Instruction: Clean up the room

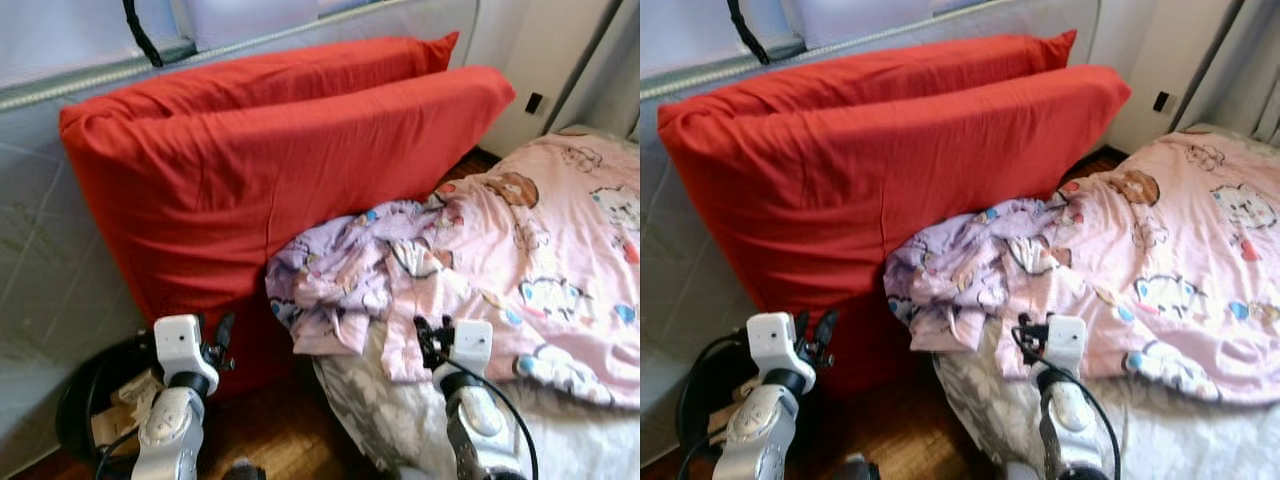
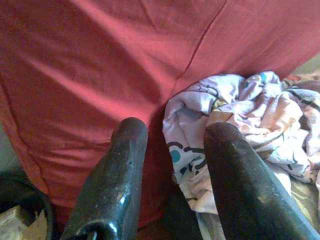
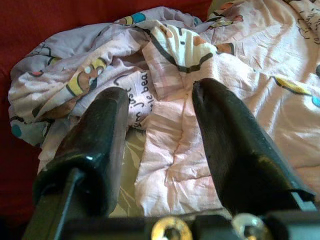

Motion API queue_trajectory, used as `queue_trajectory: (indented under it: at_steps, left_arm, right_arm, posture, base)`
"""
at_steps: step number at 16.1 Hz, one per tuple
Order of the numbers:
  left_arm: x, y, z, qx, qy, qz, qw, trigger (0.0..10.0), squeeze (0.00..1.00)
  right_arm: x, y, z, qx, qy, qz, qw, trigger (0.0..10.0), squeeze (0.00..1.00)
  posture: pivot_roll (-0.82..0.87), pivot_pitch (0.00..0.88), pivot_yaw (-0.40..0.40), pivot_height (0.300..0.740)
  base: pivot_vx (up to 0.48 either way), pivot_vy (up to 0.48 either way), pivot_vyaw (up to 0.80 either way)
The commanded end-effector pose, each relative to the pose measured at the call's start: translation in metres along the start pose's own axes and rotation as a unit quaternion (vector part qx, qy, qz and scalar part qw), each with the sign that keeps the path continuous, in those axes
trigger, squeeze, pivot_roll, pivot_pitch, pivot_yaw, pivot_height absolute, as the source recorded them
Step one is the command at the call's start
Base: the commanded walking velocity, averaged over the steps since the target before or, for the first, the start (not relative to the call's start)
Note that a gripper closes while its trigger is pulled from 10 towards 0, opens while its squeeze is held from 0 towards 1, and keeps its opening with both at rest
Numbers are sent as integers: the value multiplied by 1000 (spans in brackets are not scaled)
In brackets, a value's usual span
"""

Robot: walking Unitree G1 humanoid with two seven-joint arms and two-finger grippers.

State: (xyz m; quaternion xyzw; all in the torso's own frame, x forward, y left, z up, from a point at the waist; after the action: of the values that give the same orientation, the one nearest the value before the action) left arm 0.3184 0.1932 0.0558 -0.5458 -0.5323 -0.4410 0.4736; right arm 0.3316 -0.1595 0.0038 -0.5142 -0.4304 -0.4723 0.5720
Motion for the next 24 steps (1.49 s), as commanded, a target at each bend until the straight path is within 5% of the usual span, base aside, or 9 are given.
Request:
queue_trajectory:
  at_steps: [1,18,24]
  left_arm:
    - [-1,0,0,1,-6,1,1000,10000,0]
    - [2,4,1,4,-5,0,1000,10000,0]
    - [14,9,-2,-1,-3,-15,1000,10000,0]
  right_arm:
    - [-1,0,1,2,-4,3,1000,10000,0]
    - [-19,-3,15,32,1,44,999,10000,0]
    - [-18,12,21,26,-1,81,996,10000,0]
  posture:
    - [20,77,5,641]
    - [49,98,3,641]
    - [100,169,1,641]
  base:
    - [0,0,0]
    - [0,0,0]
    - [0,0,0]
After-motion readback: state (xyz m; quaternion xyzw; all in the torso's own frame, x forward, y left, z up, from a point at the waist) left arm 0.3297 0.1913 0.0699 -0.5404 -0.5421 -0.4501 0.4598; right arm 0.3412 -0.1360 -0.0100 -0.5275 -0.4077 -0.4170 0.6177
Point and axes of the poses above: a point about 5 cm out from each wrist's last joint towards the gripper, its own y axis pointing out of the wrist towards the gripper, its own x axis along the axis of the wrist's last joint, z = x × y, the point moved 5 cm from there along y, pointing out of the wrist towards the gripper, and after that the axes turned 2 degrees about -y, right-handed, at the moved point
